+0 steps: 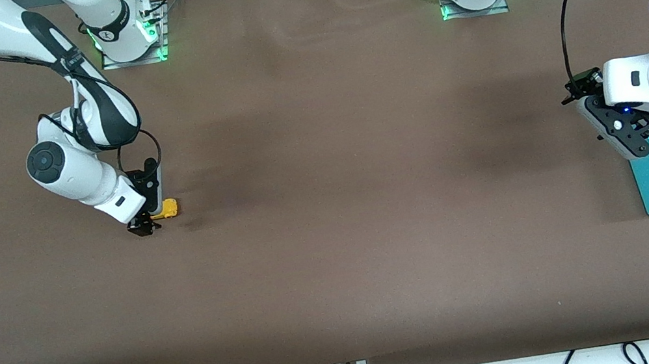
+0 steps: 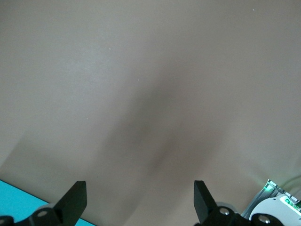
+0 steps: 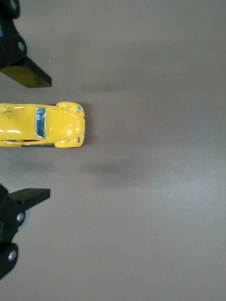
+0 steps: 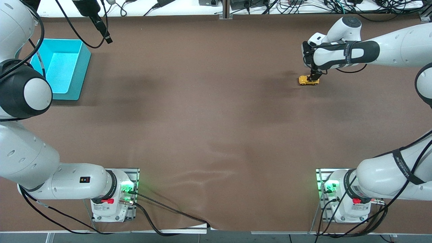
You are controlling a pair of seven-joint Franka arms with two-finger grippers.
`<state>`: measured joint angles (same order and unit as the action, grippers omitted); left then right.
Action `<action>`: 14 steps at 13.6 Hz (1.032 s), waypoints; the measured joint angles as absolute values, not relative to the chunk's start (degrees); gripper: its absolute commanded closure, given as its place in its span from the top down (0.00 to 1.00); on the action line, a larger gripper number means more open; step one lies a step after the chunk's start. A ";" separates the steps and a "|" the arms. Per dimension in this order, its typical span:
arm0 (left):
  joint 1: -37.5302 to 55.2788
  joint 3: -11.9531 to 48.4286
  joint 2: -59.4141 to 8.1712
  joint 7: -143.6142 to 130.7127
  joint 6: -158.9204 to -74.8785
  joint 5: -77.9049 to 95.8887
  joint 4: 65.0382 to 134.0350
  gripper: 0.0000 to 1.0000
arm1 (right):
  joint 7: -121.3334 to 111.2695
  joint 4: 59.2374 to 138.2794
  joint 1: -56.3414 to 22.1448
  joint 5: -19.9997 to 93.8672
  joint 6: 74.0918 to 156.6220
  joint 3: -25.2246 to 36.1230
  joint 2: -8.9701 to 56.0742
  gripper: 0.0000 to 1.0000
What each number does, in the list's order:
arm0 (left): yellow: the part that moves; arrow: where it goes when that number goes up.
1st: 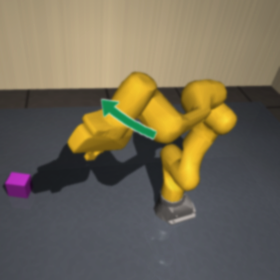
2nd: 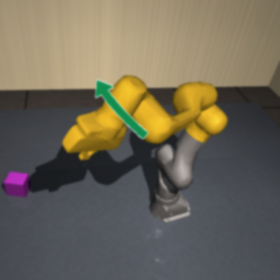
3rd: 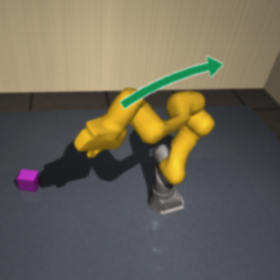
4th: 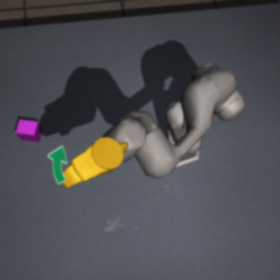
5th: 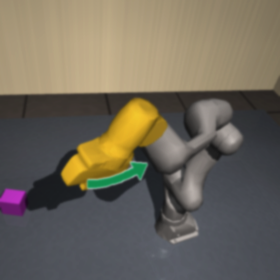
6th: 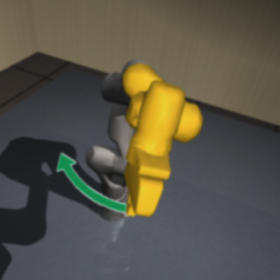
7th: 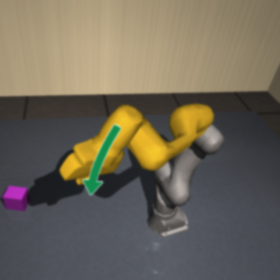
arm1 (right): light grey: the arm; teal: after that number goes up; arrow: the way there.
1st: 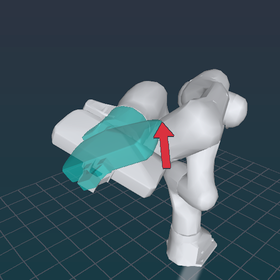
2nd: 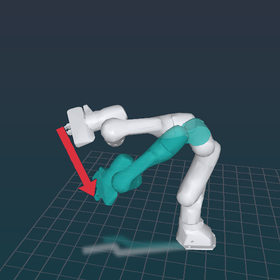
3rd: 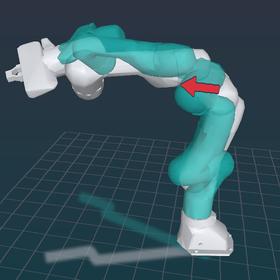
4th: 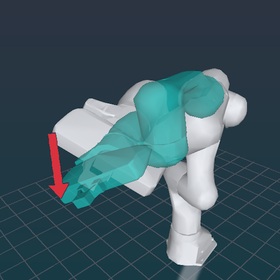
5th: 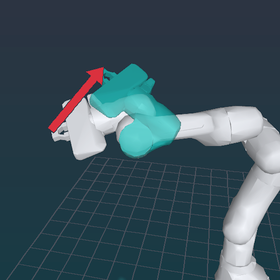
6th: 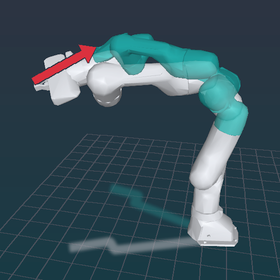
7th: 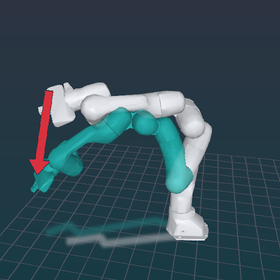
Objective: Wind and store yellow beetle car
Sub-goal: 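Close the right gripper on the yellow car while the left gripper lowers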
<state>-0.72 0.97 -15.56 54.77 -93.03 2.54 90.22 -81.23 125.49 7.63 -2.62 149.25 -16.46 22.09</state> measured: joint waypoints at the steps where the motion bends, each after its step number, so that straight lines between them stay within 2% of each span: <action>1: -0.70 0.99 -15.76 56.13 -92.96 2.53 90.33 1.00 | -81.59 126.30 7.97 -2.78 150.89 -16.40 22.41 0.93; 3: -0.74 0.86 -16.35 59.49 -93.87 2.48 91.62 1.00 | -82.32 127.80 8.69 -2.98 152.89 -16.27 22.70 0.83; 6: -0.70 0.81 -16.47 61.30 -97.72 2.47 95.86 1.00 | -83.23 128.18 9.19 -3.00 153.45 -16.26 22.71 0.64; 12: -0.62 0.94 -15.55 70.11 -110.09 2.45 104.91 1.00 | -83.42 128.33 9.20 -3.10 153.52 -16.26 22.71 0.47; 14: -0.62 0.98 -14.79 72.09 -111.74 2.44 106.24 1.00 | -83.45 128.57 9.20 -3.11 153.64 -16.26 22.71 0.45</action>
<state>-0.62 0.98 -14.79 72.09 -111.74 2.44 106.24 -83.45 128.57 9.20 -3.11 153.64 -16.26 22.71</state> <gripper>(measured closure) 0.000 0.524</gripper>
